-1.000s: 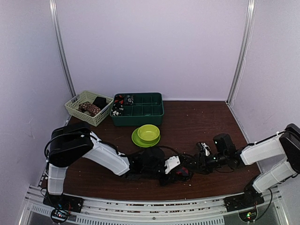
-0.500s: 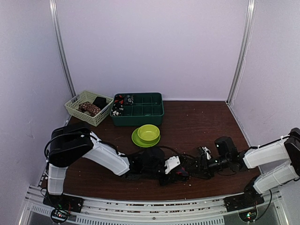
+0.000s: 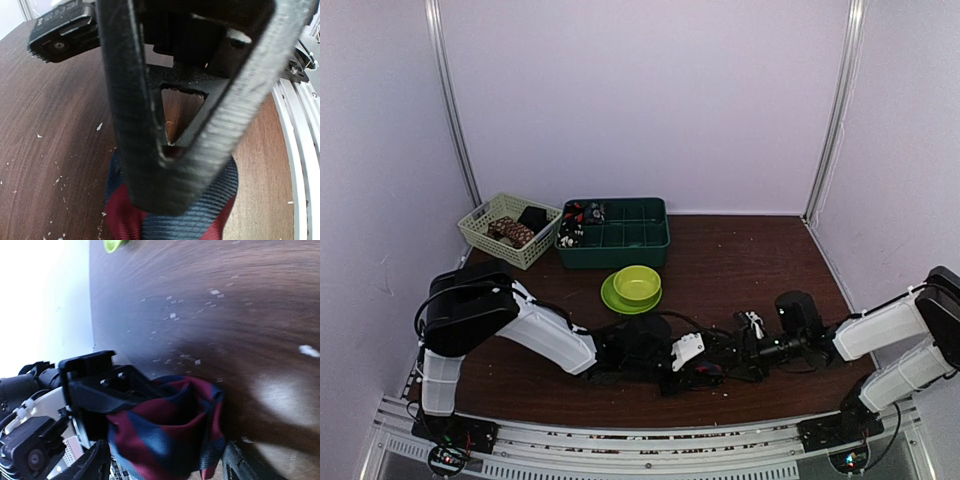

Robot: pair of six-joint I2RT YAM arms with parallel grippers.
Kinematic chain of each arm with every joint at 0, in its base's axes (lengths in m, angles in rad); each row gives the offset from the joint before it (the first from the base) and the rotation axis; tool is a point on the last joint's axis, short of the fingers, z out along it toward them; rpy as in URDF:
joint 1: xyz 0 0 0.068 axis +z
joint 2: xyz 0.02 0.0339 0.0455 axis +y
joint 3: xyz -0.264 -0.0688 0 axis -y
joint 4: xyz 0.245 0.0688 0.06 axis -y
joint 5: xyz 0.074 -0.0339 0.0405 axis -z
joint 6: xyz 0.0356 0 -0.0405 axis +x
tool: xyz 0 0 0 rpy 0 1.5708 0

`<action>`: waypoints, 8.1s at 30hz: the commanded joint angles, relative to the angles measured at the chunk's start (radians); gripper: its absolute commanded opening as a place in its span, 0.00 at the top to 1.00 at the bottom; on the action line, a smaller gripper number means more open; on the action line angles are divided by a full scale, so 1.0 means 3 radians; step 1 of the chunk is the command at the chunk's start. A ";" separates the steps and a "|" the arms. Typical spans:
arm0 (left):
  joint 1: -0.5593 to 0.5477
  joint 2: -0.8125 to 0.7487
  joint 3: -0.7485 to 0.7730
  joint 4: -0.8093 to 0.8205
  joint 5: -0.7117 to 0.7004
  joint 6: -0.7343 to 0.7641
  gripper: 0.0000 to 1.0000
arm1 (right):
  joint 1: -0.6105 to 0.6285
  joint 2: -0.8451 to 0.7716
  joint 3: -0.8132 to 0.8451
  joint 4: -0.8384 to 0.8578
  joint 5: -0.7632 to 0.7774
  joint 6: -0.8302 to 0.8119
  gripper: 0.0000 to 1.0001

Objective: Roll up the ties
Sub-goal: Pick up the tie from the center of the board, then adjust the tie, then pass from the right arm to the left, then place the tie in the storage box.

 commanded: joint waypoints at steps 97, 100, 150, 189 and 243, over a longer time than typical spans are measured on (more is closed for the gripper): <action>0.0488 -0.2934 -0.0977 -0.0385 -0.0268 -0.1925 0.02 | 0.0208 -0.0865 0.1136 0.0217 0.0219 -0.0111 1.00; 0.0580 -0.2851 -0.0933 -0.0217 -0.0005 -0.2174 0.02 | 0.0217 -0.0846 0.1160 0.0396 0.0182 -0.0033 1.00; 0.0591 -0.2249 -0.0680 0.0848 0.0325 -0.3044 0.83 | 0.0639 -0.0453 0.1687 0.0433 0.0194 -0.0163 1.00; 0.1854 -0.1344 0.2324 -0.4618 -0.0770 0.1757 1.00 | -0.0041 -0.1063 0.1352 -0.1025 0.0489 -0.1072 0.00; 0.2488 0.1046 0.3846 -0.4494 -0.1145 0.4080 1.00 | -0.0252 -0.0751 0.0795 0.0034 0.0110 -0.0401 0.00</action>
